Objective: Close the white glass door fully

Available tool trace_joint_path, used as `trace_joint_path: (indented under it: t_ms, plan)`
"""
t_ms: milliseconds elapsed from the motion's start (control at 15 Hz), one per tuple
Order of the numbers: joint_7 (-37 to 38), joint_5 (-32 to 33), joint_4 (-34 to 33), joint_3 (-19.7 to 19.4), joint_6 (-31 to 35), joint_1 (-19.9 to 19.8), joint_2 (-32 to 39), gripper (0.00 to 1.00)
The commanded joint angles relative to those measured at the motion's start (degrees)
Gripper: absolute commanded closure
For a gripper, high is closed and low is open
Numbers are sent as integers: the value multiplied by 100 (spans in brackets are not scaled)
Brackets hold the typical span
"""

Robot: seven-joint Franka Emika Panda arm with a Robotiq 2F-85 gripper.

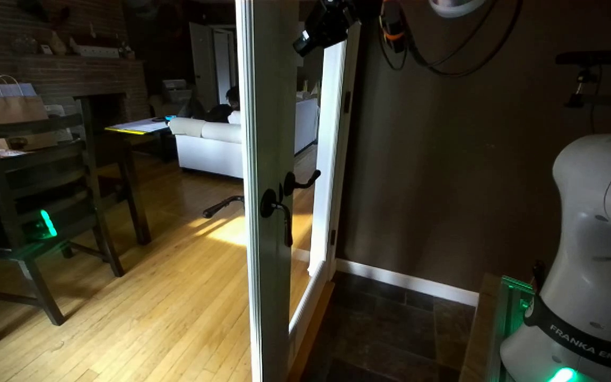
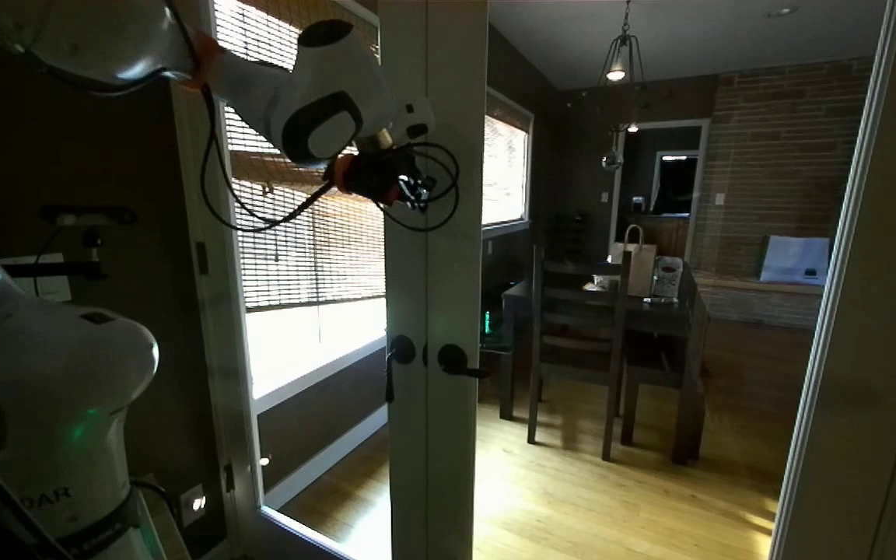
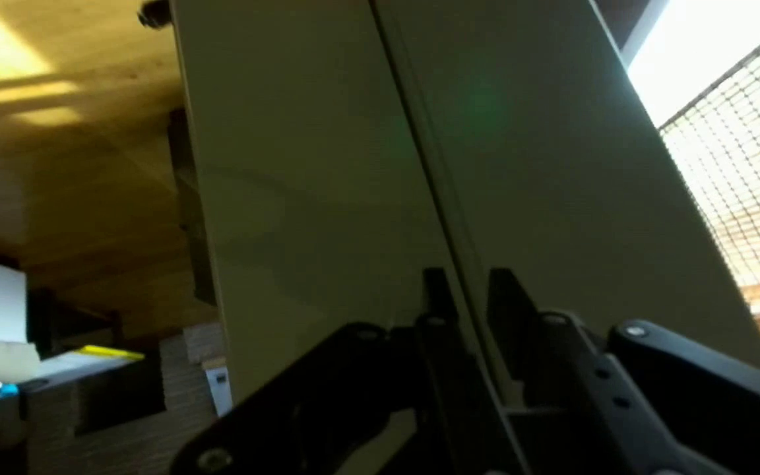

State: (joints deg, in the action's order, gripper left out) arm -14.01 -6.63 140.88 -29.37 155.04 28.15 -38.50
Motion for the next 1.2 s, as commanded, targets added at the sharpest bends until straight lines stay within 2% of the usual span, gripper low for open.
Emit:
trace_joint_path:
  t_ms: [0, 200, 400, 533, 667, 800, 867, 933, 1133]
  plan:
    - [168, 130, -19, 1071, -1614, -1391, -183, 47]
    - [217, 206, -138, 1591, -3055, -2149, -319, 26]
    - [234, 94, -394, 1838, -4359, -2487, -290, 4]
    - [551, 84, -489, 2095, -4773, -2665, -179, 0]
    - [1159, 246, -426, 2513, -4763, -2882, -137, 0]
    - [1740, 332, -320, 2881, -4398, -3007, -128, 0]
    - [1920, 407, -401, 3035, -4478, -3022, -48, 0]
    - [1491, 221, -331, 2753, -4532, -2891, -160, 0]
    - [1570, 235, -327, 2846, -4529, -2889, -125, 0]
